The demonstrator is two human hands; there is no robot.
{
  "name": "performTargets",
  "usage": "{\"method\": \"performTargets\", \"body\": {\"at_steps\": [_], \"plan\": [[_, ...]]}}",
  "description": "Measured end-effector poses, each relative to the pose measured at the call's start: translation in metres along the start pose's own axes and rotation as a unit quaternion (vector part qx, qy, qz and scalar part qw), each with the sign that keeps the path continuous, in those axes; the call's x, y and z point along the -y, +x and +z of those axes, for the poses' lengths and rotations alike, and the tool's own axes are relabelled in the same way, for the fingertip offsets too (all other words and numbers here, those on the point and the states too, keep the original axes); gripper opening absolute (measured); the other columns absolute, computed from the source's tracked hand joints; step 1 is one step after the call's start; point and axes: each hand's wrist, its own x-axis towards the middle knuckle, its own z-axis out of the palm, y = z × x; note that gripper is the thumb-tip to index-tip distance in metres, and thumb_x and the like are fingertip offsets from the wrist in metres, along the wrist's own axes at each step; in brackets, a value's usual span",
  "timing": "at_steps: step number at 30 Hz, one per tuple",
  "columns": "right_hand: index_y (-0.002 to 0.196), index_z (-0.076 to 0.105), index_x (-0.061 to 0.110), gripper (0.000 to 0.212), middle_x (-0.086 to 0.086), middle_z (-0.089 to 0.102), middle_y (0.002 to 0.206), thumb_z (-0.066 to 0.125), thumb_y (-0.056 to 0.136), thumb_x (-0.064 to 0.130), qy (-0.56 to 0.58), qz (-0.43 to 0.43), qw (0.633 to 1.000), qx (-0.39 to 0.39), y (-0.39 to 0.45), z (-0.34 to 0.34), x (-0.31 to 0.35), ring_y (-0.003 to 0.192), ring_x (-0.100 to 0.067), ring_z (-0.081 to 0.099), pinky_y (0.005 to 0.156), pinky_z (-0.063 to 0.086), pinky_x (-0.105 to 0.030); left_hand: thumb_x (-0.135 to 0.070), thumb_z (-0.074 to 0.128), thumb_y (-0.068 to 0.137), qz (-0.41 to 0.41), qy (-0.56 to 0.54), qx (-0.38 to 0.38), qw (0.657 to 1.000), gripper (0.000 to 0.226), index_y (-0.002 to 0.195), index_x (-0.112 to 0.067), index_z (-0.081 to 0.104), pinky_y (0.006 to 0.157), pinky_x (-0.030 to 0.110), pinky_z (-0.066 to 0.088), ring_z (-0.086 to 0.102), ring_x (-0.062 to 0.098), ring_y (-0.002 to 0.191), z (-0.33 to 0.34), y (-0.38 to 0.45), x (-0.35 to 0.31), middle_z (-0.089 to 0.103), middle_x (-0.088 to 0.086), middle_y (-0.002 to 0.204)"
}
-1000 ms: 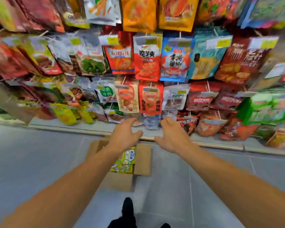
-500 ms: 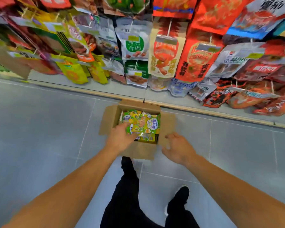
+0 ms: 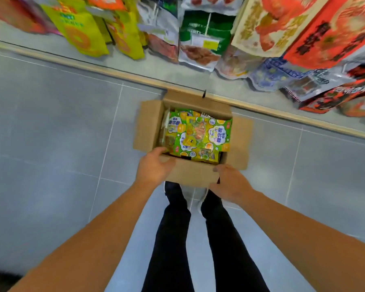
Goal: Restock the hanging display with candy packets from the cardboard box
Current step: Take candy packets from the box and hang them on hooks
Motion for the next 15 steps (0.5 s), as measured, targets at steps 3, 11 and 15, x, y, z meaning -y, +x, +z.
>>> {"method": "performTargets", "body": {"at_steps": [3,11,15], "plan": [[0.142,0.046,0.013,0.060,-0.009,0.044,0.144,0.061,0.087,0.031,0.013,0.003,1.000,-0.008,0.049,0.004,-0.014,0.128,-0.028,0.048,0.100,0.045,-0.036,-0.030,0.067,0.085,-0.022,-0.002,0.007,1.000,0.050,0.133,-0.022,0.057,0.091,0.023,0.040,0.056,0.018,0.118,0.021,0.037,0.017,0.061,0.001,0.128],[0.136,0.052,0.017,0.054,-0.005,0.050,0.138,0.063,0.084,0.027,0.095,0.055,0.994,-0.010,0.186,0.039,-0.075,0.121,-0.024,0.053,0.091,0.044,-0.030,-0.026,0.066,0.086,-0.038,0.006,0.041,0.998,0.045,0.130,-0.022,0.058,0.082,0.023,0.040,0.056,0.012,0.098,0.110,0.148,0.052,0.060,-0.007,0.108],[0.140,0.048,0.016,0.057,-0.009,0.047,0.142,0.065,0.086,0.027,0.074,0.049,0.996,-0.026,0.255,0.054,-0.097,0.124,-0.028,0.052,0.094,0.046,-0.033,-0.035,0.064,0.080,-0.027,-0.012,0.055,0.998,0.046,0.125,-0.026,0.061,0.089,0.032,0.052,0.064,0.013,0.099,0.152,0.209,0.065,0.068,-0.009,0.114]]}}
